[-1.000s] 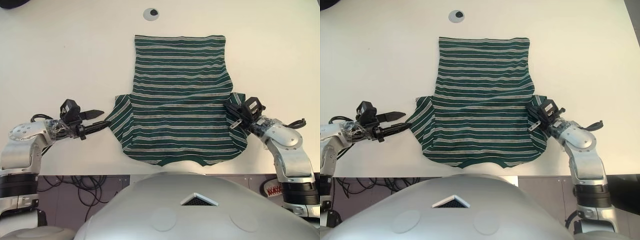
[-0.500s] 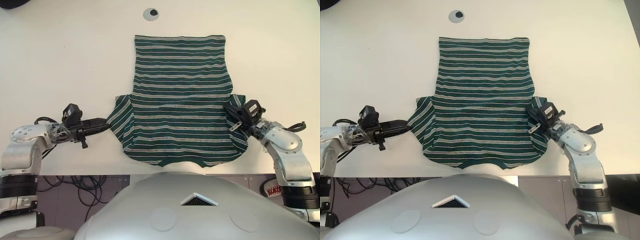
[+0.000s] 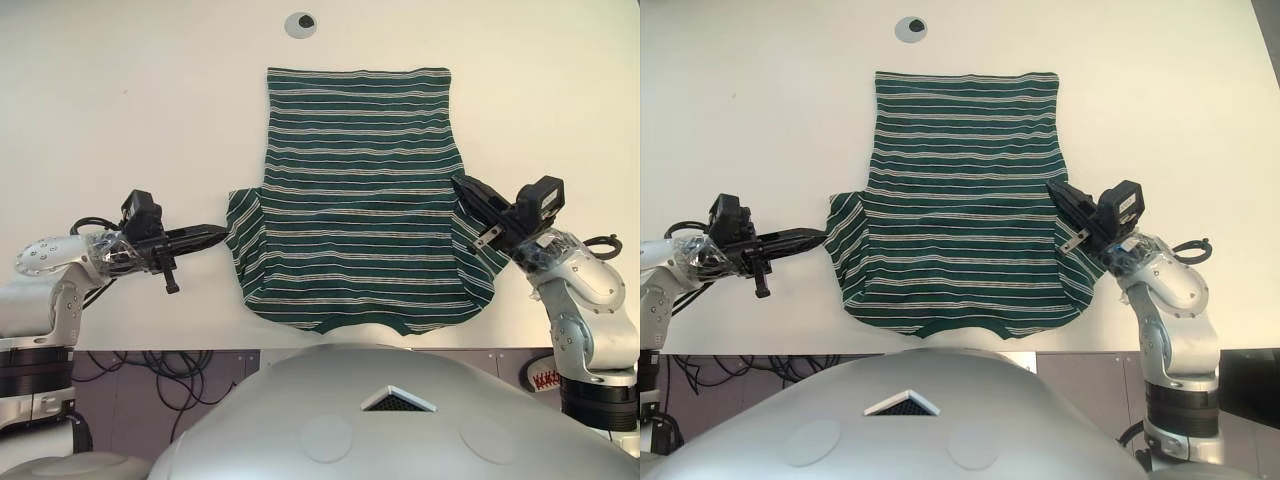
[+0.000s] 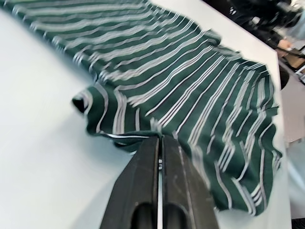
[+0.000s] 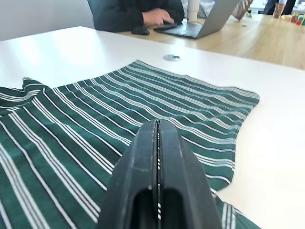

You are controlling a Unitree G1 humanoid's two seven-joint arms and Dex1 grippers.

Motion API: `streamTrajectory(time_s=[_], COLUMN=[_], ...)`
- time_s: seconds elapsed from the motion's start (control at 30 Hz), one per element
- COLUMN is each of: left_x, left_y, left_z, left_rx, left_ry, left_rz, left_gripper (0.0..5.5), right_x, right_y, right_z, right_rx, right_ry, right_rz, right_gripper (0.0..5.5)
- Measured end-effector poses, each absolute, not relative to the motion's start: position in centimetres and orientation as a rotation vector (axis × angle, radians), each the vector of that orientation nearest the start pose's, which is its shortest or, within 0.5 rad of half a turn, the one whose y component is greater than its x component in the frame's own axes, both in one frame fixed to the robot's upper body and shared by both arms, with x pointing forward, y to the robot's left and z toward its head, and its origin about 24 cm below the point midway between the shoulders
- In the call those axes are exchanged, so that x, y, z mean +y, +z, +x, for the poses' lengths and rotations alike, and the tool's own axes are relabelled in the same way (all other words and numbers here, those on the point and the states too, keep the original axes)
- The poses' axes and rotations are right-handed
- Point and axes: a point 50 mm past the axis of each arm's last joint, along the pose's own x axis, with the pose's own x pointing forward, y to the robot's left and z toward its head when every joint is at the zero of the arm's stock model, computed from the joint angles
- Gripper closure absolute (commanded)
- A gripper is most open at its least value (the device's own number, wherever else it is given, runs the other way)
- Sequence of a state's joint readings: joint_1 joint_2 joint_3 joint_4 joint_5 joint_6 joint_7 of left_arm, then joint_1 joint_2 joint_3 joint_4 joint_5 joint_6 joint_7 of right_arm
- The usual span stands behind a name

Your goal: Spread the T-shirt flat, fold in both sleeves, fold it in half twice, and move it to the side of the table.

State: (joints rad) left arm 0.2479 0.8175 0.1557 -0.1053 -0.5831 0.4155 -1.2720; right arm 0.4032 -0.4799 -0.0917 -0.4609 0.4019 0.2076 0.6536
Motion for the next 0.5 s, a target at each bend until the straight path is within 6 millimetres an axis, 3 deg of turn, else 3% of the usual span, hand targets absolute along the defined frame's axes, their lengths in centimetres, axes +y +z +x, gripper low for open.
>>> streamTrajectory(time_s=[0.2,0.33,0.5], left_x=[21.9,16.9,14.8], left_y=[6.1,4.5,4.2], left_z=[18.3,18.2,18.5], left_rx=[0.527,0.521,0.522], left_ry=[-1.226,-1.279,-1.283], left_rz=[-0.076,-0.089,-0.067], left_gripper=[5.46,5.46,5.46], right_x=[-19.8,-19.9,-20.1], right_y=[6.6,6.1,5.7], right_z=[16.5,16.5,16.4], right_rx=[0.190,0.221,0.246], right_ry=[0.677,0.664,0.646], right_rz=[-0.045,-0.038,-0.029], right_gripper=[5.50,5.50,5.50])
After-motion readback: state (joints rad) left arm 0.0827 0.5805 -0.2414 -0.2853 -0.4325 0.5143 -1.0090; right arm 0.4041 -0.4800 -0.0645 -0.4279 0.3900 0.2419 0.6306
